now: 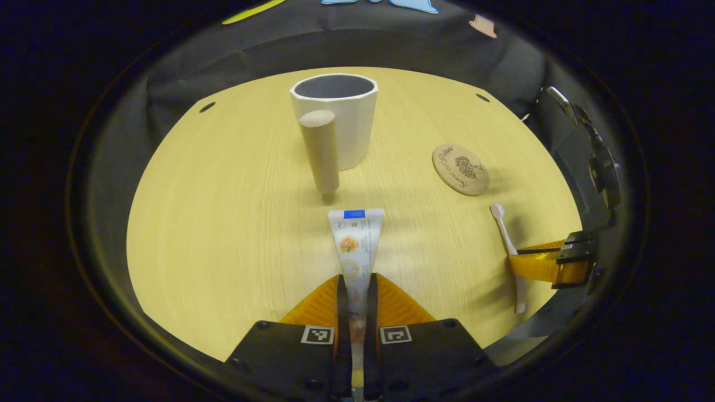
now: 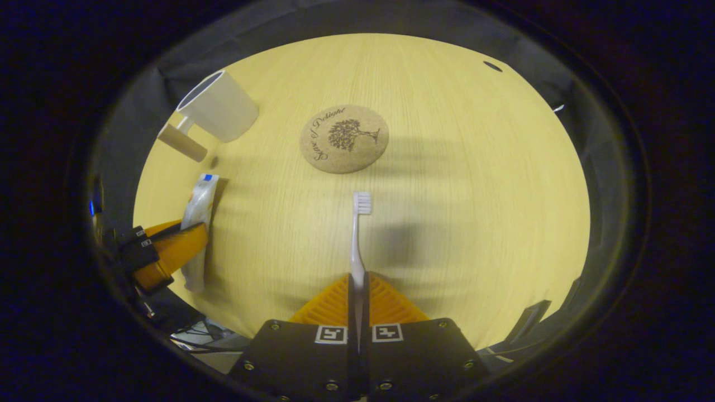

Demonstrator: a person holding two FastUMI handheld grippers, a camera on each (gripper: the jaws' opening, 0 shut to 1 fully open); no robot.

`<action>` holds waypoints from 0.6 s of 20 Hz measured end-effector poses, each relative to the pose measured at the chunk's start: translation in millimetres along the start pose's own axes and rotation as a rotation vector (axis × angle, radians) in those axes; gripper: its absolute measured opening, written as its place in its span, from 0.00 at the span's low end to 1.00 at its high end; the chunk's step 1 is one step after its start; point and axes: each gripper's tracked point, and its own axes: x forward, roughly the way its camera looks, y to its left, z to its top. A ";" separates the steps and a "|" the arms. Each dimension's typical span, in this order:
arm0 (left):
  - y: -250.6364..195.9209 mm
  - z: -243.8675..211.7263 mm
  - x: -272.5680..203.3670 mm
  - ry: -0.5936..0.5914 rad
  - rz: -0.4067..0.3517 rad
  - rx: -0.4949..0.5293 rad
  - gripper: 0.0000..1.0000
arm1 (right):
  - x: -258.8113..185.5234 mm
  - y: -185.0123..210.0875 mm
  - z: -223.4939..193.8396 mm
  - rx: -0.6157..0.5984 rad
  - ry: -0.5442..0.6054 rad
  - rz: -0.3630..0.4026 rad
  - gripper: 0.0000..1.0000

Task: Put the toothbrush and toothpaste on the desktop into the cup, then pick up the cup and place it on the coaster on the desktop.

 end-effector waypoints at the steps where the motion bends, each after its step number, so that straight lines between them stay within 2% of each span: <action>1: 1.1 0.3 -2.4 -0.007 -0.006 -0.009 0.16 | -1.8 1.0 0.3 0.001 -0.004 0.006 0.02; 7: -1.7 29.8 -40.4 -0.099 -0.041 -0.080 0.16 | -9.5 3.1 4.0 0.010 -0.026 0.027 0.02; 12: -3.9 72.1 -82.4 -0.196 -0.068 -0.084 0.16 | -14.3 1.4 9.2 0.017 -0.042 0.032 0.02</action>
